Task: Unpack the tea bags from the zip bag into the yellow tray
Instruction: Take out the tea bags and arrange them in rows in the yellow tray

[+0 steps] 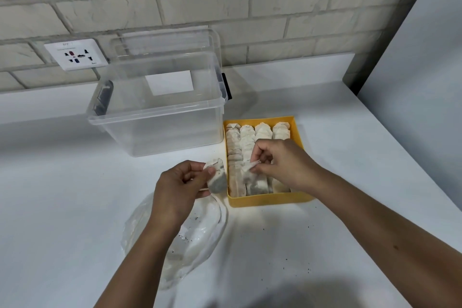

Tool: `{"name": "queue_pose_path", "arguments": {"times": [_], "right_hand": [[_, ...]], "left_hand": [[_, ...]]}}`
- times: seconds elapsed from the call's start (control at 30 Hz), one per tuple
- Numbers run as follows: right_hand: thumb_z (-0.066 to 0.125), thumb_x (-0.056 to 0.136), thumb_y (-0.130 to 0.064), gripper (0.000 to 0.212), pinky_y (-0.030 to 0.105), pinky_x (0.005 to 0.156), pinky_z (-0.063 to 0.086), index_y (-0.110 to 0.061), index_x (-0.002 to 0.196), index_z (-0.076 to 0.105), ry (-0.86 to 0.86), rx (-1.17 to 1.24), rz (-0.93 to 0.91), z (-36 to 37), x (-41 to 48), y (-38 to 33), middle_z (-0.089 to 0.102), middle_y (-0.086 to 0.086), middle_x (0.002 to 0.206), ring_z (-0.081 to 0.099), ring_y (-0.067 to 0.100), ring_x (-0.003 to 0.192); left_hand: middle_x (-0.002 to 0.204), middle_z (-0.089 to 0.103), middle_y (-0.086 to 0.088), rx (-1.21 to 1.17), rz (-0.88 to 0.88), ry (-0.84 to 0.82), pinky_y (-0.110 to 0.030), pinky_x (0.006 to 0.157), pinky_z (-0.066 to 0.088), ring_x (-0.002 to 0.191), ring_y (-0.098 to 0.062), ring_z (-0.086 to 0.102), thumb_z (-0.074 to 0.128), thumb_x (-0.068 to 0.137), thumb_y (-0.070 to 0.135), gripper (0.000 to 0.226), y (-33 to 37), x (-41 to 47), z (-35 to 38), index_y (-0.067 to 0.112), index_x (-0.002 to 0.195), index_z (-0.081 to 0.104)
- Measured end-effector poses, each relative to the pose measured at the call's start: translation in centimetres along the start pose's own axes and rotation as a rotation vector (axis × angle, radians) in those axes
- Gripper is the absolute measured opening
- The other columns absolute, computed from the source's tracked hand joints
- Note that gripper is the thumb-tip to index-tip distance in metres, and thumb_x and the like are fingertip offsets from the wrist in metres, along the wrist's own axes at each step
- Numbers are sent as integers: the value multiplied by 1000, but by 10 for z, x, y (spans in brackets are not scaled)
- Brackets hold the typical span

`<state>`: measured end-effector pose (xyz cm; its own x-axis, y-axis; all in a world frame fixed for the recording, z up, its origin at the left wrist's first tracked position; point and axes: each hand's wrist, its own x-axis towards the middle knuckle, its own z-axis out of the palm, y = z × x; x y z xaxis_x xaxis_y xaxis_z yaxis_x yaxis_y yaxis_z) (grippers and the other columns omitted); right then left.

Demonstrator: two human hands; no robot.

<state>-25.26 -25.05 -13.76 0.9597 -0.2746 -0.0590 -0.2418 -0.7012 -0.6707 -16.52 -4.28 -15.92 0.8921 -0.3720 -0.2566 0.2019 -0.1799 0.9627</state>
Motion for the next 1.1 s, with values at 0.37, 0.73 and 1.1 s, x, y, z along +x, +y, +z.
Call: {"name": "queue_pose_path", "arguments": {"times": [0.37, 0.73, 1.1], "right_hand": [[81, 75, -35, 21, 40, 92, 50, -32, 78, 60, -68, -40, 164, 39, 6, -7, 68, -11, 78, 65, 10, 78], [81, 68, -51, 44, 42, 101, 35, -33, 105, 66, 21, -33, 65, 21, 9, -18, 65, -18, 97, 57, 3, 95], [71, 82, -44, 16, 37, 90, 39, -31, 73, 68, 172, -66, -53, -16, 3, -7, 65, -17, 79, 54, -2, 72]], "left_hand": [[88, 76, -16, 25, -11, -9, -32, 70, 63, 84, -34, 74, 74, 87, 14, 9, -6, -3, 0, 6, 91, 73], [83, 77, -9, 49, -4, -34, -29, 67, 61, 79, -31, 72, 72, 90, 18, 8, -3, -6, 2, 13, 91, 77], [87, 76, 17, 488, 327, -5, -16, 70, 47, 77, 2, 67, 70, 90, 31, 7, 23, 10, 21, 28, 91, 77]]}}
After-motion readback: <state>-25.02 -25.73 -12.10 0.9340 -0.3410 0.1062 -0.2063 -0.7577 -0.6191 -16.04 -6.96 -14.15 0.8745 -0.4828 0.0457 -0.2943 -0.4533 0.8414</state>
